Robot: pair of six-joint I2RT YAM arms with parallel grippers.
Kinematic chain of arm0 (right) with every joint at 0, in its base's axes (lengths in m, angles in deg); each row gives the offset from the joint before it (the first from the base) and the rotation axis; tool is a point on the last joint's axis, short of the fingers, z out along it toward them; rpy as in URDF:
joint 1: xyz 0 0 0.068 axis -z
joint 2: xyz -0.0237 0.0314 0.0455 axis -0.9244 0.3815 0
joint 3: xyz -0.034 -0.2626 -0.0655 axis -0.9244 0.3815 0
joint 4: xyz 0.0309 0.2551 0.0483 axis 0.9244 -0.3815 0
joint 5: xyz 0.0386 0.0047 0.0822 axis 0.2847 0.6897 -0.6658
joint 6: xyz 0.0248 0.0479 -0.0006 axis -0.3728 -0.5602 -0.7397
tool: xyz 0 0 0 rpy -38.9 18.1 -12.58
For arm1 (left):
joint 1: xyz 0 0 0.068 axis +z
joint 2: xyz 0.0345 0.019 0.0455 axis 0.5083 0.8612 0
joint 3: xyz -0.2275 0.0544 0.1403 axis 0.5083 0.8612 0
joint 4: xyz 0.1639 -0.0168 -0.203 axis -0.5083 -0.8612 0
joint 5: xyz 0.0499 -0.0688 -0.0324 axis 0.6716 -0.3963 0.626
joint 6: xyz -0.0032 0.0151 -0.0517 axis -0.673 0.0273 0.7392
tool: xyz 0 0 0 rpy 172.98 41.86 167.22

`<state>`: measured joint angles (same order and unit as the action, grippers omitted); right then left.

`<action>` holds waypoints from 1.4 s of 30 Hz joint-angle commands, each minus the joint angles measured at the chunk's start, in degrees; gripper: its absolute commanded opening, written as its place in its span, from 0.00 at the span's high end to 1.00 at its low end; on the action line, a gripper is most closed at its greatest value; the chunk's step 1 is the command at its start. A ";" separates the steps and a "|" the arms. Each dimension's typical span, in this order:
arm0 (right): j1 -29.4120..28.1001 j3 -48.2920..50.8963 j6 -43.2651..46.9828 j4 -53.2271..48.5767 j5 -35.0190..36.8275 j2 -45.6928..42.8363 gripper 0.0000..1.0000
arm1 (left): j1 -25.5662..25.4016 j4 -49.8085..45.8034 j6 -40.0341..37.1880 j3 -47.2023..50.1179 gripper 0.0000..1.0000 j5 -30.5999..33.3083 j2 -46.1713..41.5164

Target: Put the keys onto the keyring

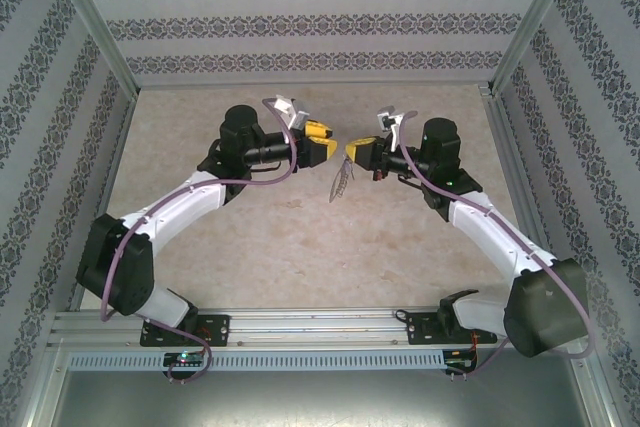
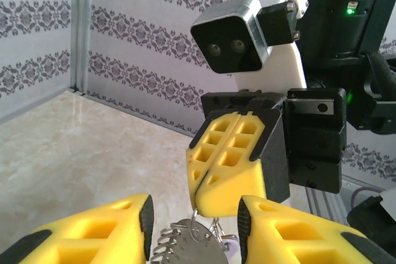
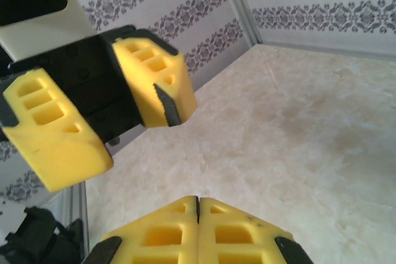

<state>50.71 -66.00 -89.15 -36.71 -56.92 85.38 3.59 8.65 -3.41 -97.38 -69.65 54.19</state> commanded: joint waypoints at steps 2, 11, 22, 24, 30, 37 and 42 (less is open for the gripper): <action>0.25 -2.24 4.29 -2.85 -4.21 -1.70 1.00 | 0.45 -4.89 -2.05 -2.73 0.58 -6.39 1.59; 0.24 -2.24 2.96 -1.10 -6.21 -1.11 1.00 | 0.43 -6.94 -0.84 -4.25 0.61 -12.26 3.84; 0.09 -2.38 1.53 0.85 -6.78 -0.35 1.00 | 0.27 -4.22 2.01 -4.34 0.65 -15.37 6.24; 0.06 -2.40 1.29 1.20 -6.89 -0.26 1.00 | 0.33 -3.65 2.42 -4.23 0.65 -15.52 6.47; -0.39 -2.66 1.30 1.21 -7.29 0.46 1.00 | 0.03 -1.30 4.02 -4.27 0.68 -15.63 7.01; -0.71 -2.52 1.42 1.31 -7.54 0.72 1.00 | -0.31 0.07 4.96 -4.76 0.72 -15.73 7.74; -0.77 -2.23 1.52 1.34 -7.50 0.73 1.00 | -0.70 1.39 5.72 -4.93 0.82 -15.86 8.26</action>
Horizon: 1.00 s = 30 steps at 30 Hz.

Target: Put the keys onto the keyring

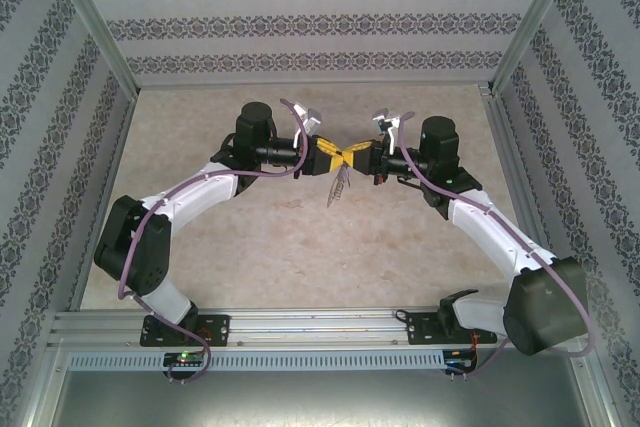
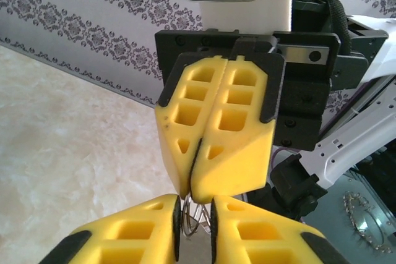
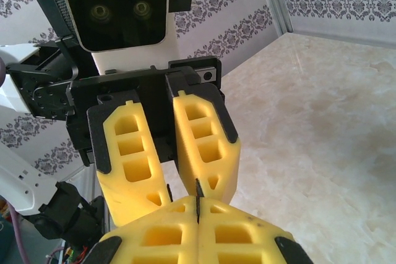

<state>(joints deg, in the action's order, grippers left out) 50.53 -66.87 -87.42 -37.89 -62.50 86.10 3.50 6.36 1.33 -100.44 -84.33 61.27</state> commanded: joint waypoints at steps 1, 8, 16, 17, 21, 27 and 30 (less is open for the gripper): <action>-0.59 -1.37 -0.21 2.51 -1.81 -0.09 1.00 | -0.73 3.94 1.13 -2.00 0.86 -1.23 1.27; -0.59 -1.55 -0.82 3.05 -1.42 -0.36 1.00 | -1.60 5.72 2.36 -1.73 1.00 -2.23 1.98; -0.52 -0.20 -2.20 4.13 2.46 -2.72 0.66 | -1.87 13.12 5.41 1.67 1.00 1.25 1.05; -0.26 0.42 -2.55 4.50 3.44 -3.58 0.59 | -1.90 14.47 5.93 2.41 1.00 2.33 0.73; 0.72 3.26 -3.56 5.69 7.00 -7.26 0.51 | -1.88 19.27 7.09 4.99 1.00 6.24 -0.73; 1.36 9.49 -4.57 7.22 11.98 -12.98 0.47 | -1.87 20.75 6.66 6.73 1.00 8.80 -2.97; 1.09 12.19 -5.26 8.42 11.92 -13.95 0.47 | -1.87 20.75 6.82 6.81 1.00 8.99 -3.53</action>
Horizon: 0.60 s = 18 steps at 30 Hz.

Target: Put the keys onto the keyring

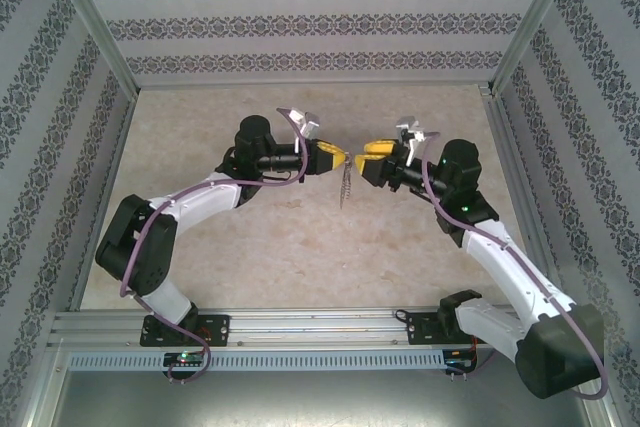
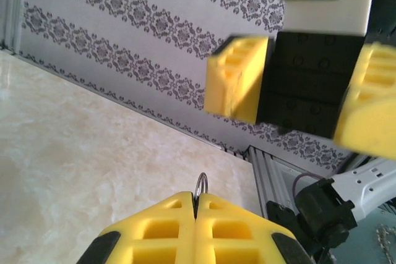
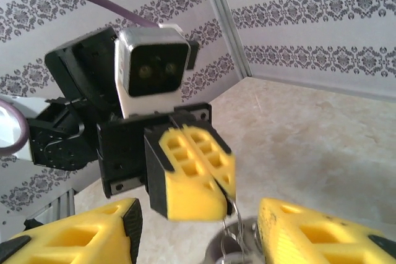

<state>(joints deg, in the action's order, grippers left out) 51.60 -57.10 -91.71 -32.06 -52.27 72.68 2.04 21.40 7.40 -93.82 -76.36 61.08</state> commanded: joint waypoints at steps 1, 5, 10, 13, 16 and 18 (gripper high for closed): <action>-0.36 3.27 -1.02 2.78 1.81 -0.65 0.46 | -0.40 5.64 0.82 0.21 1.00 0.95 -3.46; -2.24 6.43 -1.37 4.56 3.19 -0.61 0.45 | -0.40 5.55 0.70 0.27 1.00 0.84 -3.99; -4.64 8.10 -1.72 6.18 4.89 -0.44 0.45 | -0.40 5.15 0.26 0.25 1.00 1.39 -4.25; -5.80 7.95 -1.64 6.61 5.59 -0.27 0.45 | -0.44 4.97 0.27 0.12 1.00 1.50 -4.32; -6.58 7.08 -1.29 6.72 6.62 0.60 0.45 | -0.40 4.66 0.17 -0.13 1.00 1.48 -4.32; -6.87 6.25 -1.08 6.81 7.07 1.65 0.45 | -0.40 4.76 0.25 -0.20 1.00 1.61 -4.30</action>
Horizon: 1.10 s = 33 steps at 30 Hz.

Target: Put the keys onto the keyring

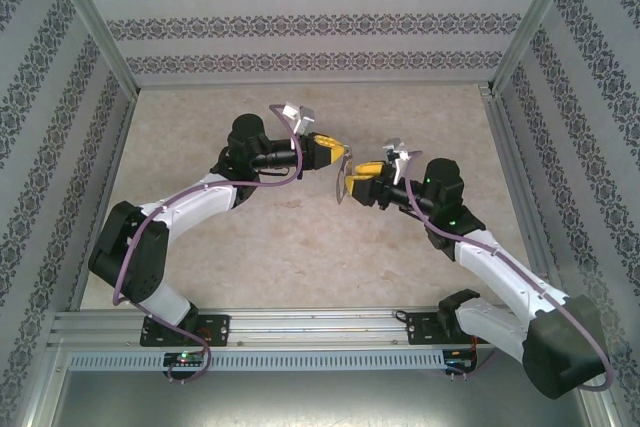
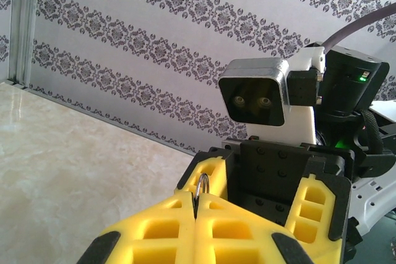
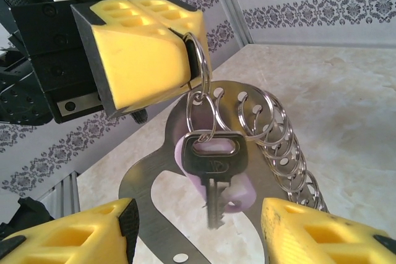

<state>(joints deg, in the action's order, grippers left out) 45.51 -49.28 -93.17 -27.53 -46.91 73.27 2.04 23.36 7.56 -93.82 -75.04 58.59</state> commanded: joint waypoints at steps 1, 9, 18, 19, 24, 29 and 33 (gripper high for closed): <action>-0.87 -2.03 0.45 2.30 1.78 1.82 0.45 | -0.40 2.79 0.10 -0.15 1.00 0.29 -1.75; -1.88 -5.25 0.44 3.94 1.82 6.38 0.46 | -0.40 1.85 -0.56 -0.17 1.00 0.70 -2.05; -2.13 -4.86 1.41 2.63 1.83 6.60 0.74 | -0.41 0.80 -1.30 -0.41 1.00 1.29 -2.33; -2.18 -4.73 1.49 2.58 1.79 6.54 0.78 | -0.40 0.60 -1.52 -0.50 1.00 1.40 -2.32; -2.09 -4.11 1.87 1.97 1.35 6.35 0.95 | -0.41 0.59 -1.75 -0.45 1.00 1.87 -2.61; -2.13 -4.27 2.20 1.52 0.73 6.70 1.00 | -0.40 0.46 -2.01 -0.32 1.00 2.13 -2.98; -2.11 -4.29 2.24 1.26 0.48 6.62 0.86 | -0.43 0.34 -2.21 -0.34 1.00 2.32 -3.06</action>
<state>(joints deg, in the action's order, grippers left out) 43.67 -53.06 -91.66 -25.92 -46.10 79.80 2.06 22.42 6.62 -93.82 -72.27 58.45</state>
